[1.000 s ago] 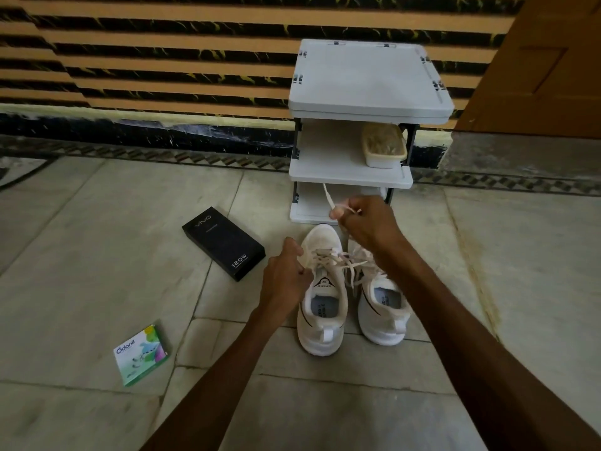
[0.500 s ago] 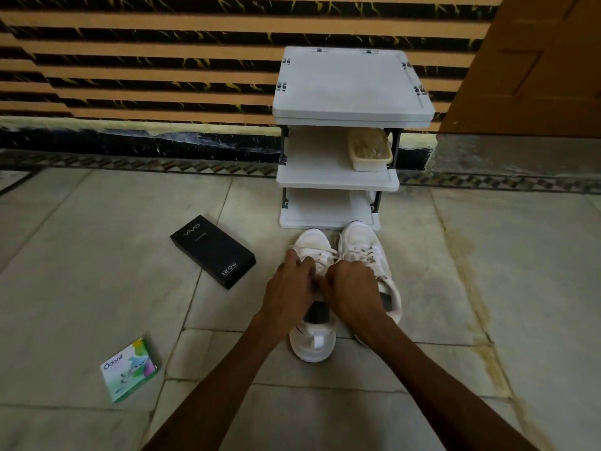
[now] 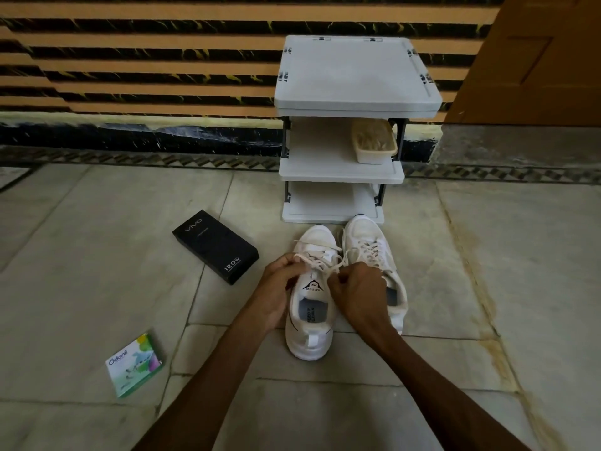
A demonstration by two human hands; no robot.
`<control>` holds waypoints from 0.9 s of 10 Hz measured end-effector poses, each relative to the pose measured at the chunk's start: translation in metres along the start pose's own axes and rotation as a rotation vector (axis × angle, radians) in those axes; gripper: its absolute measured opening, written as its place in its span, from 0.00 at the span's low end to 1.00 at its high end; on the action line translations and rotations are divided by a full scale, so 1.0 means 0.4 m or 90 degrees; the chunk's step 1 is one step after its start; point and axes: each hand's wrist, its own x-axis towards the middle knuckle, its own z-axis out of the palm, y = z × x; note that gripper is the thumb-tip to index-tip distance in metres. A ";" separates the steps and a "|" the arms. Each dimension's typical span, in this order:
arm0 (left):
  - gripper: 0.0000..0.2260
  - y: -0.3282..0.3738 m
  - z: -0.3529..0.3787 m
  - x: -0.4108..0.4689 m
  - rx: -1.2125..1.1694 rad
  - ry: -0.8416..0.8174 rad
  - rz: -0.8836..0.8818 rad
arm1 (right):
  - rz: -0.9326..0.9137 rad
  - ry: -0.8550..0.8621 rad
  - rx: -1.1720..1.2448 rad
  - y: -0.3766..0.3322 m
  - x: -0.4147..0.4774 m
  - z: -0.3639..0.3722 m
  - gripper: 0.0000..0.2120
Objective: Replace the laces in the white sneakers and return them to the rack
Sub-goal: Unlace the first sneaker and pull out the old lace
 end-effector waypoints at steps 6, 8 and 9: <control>0.07 0.064 -0.014 0.035 0.474 -0.004 0.215 | -0.001 0.007 -0.006 -0.011 -0.001 0.008 0.17; 0.09 0.016 0.003 0.059 1.241 -0.108 0.336 | -0.036 0.006 0.029 -0.017 -0.011 0.022 0.25; 0.06 0.050 0.006 0.036 0.999 -0.091 0.309 | -0.020 0.001 0.014 -0.012 -0.012 0.024 0.21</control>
